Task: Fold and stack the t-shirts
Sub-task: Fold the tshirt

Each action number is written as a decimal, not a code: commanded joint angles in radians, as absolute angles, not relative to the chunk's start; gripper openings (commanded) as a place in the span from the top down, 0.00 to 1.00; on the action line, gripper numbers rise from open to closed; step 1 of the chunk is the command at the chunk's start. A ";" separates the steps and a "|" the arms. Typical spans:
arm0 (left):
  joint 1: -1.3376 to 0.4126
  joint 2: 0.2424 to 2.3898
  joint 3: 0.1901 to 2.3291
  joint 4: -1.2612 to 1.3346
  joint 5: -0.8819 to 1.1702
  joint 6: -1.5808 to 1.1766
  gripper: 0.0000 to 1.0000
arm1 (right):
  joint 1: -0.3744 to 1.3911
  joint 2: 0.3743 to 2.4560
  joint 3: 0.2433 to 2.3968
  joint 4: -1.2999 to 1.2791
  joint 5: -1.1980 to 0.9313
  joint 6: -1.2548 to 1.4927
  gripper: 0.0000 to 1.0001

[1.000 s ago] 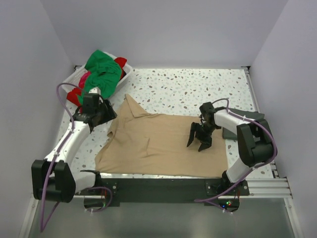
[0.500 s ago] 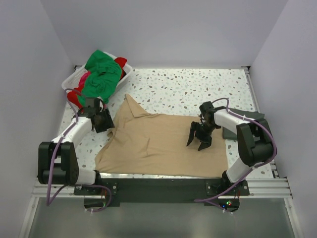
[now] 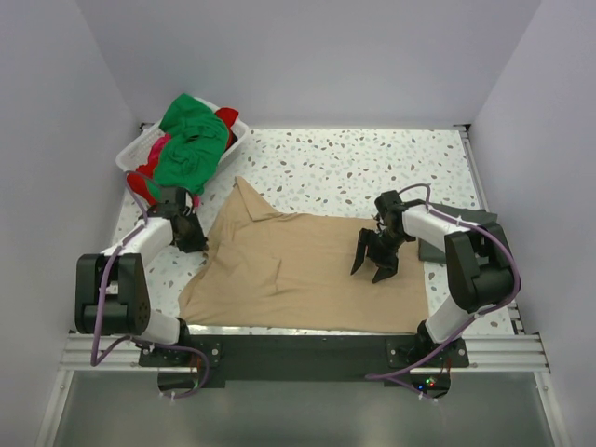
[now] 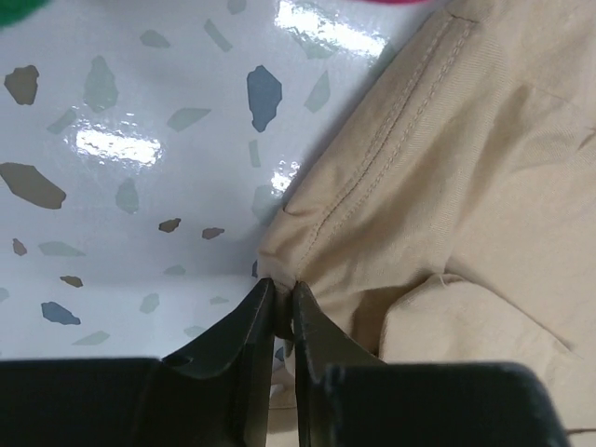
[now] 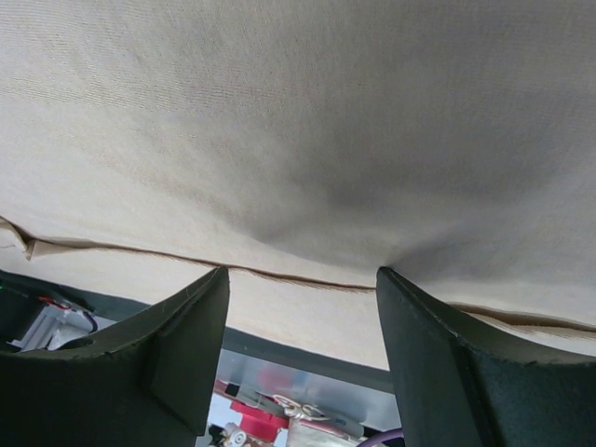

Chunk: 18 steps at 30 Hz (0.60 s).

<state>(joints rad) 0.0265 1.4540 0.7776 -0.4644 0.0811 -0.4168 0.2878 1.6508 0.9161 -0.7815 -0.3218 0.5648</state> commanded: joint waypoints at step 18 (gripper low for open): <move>0.146 1.598 0.907 -0.367 0.221 -0.241 0.85 | 0.290 1.704 0.911 -0.769 -0.268 0.561 0.32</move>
